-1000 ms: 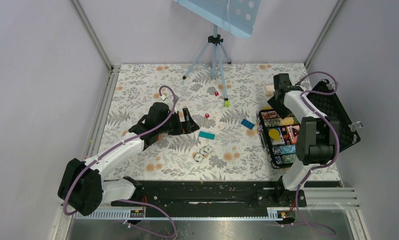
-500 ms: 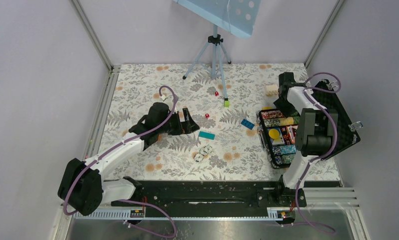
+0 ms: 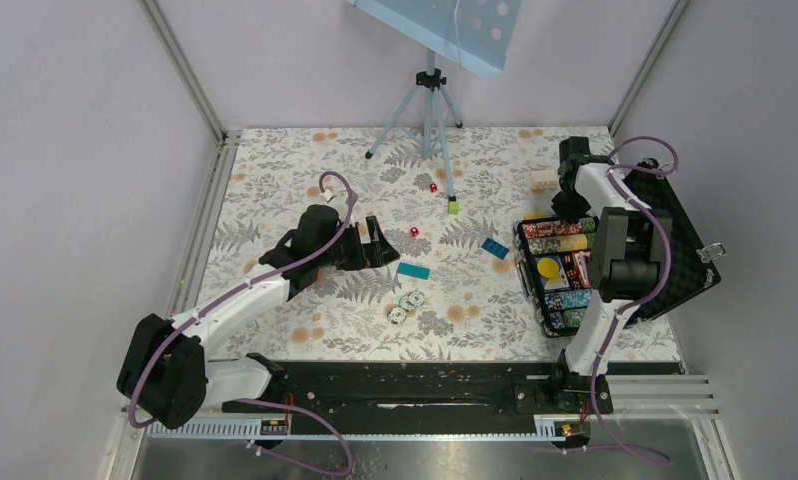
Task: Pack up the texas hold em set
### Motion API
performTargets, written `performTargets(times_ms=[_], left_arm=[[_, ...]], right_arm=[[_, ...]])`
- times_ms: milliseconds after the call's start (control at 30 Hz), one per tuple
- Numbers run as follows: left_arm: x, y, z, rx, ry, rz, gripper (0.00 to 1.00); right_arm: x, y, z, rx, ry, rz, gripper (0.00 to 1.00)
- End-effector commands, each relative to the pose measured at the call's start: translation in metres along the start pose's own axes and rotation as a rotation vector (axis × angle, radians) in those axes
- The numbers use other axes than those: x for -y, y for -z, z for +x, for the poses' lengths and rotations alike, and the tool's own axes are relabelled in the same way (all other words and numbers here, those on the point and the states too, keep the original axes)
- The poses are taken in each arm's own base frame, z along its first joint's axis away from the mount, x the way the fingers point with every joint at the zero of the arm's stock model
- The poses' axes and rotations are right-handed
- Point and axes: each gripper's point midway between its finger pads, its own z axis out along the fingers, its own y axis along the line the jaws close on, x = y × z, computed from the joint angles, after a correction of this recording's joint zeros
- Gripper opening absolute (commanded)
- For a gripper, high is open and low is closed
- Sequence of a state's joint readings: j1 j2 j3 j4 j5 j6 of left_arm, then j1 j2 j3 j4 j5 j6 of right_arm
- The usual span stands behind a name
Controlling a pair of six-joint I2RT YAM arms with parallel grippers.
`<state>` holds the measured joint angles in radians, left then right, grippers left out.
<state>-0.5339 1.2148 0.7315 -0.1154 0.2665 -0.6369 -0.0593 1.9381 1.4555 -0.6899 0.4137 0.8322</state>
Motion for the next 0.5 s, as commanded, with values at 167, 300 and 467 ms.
performTargets(times_ms=[167,300,467], left_arm=[[0.007,-0.002,-0.005,0.02,-0.011,0.034,0.93],[0.007,-0.003,-0.004,0.016,-0.009,0.035,0.93],[0.006,-0.006,-0.004,0.01,-0.007,0.035,0.93]], right_arm=[[-0.011,-0.017,0.042,-0.211,0.151,-0.047,0.13],[-0.007,-0.015,0.046,-0.225,0.173,-0.051,0.14],[-0.007,-0.014,0.052,-0.23,0.19,-0.091,0.17]])
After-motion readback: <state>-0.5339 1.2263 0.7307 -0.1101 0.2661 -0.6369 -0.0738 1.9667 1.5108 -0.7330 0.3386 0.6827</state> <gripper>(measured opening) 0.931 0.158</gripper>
